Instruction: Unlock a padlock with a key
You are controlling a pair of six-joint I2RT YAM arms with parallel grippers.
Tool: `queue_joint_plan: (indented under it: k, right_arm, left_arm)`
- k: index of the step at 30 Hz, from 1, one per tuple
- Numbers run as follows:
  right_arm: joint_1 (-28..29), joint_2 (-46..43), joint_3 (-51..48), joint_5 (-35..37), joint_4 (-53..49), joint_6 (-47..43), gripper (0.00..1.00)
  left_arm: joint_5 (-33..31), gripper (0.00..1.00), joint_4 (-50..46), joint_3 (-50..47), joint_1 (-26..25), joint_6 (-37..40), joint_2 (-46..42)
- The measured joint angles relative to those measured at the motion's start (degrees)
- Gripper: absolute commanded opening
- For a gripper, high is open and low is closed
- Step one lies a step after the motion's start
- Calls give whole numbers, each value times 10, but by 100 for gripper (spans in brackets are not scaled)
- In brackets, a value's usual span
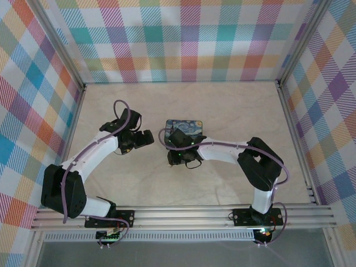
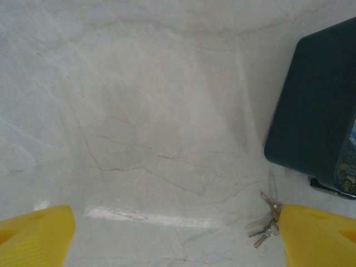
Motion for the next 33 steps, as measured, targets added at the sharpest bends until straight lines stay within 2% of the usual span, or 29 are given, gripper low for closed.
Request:
queue_joint_plan:
  k: [6,14,27,33]
  right_arm:
    - [17,24,59,33,-2,-55,35]
    - [31,67,62,70,-6,-124,30]
    - [32,80,38,109,6,-144,26]
    - [34,80,34,111,17,-153,12]
  left_arm:
    - [0,95,-2,0,7,0,-3]
    - [2,95,-6,0,27,2,-3]
    - [2,95,-14,0,28,3,-3]
    - [3,95,-16,1,28,7,-4]
